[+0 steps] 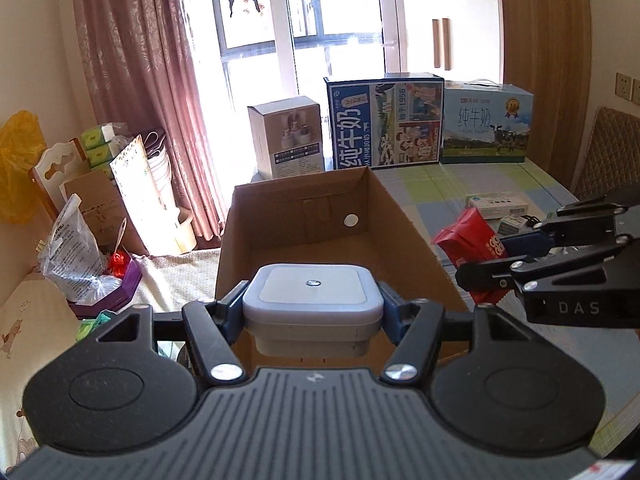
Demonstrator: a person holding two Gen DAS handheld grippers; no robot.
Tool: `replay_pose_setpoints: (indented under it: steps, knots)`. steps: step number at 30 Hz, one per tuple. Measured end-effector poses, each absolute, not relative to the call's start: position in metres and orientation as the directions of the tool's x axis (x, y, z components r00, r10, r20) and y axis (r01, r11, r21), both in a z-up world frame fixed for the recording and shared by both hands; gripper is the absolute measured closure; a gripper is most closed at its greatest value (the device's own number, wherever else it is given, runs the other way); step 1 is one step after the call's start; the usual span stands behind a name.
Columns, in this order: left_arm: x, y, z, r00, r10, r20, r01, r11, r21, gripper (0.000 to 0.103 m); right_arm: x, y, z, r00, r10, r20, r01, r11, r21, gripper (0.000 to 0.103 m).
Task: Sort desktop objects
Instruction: 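Carry the plug adapter and red candy packet with both grippers over the cardboard box, then open both grippers to drop the adapter and candy into the cardboard box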
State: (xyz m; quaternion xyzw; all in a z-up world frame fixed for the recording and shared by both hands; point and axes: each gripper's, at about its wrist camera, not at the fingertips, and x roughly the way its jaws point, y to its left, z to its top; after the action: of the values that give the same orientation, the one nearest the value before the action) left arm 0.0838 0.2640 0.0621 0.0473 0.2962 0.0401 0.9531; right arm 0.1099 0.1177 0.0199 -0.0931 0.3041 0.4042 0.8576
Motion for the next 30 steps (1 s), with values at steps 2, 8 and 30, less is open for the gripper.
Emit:
replay_pose_setpoints:
  steps: [2, 8, 30]
  knots:
    - [0.09, 0.271, 0.057, 0.817, 0.102, -0.568, -0.051, 0.993, 0.105, 0.042, 0.114, 0.123, 0.015, 0.484, 0.635, -0.602, -0.751, 0.655, 0.087, 0.076]
    - [0.105, 0.276, 0.044, 0.805, 0.093, -0.585, -0.043, 0.994, 0.1, 0.042, 0.126, 0.136, 0.004, 0.463, 0.633, -0.62, -0.752, 0.651, 0.102, 0.076]
    - [0.098, 0.284, 0.032, 0.795, 0.114, -0.596, -0.081, 0.993, 0.083, 0.039, 0.128, 0.146, -0.014, 0.43, 0.631, -0.645, -0.761, 0.638, 0.117, 0.076]
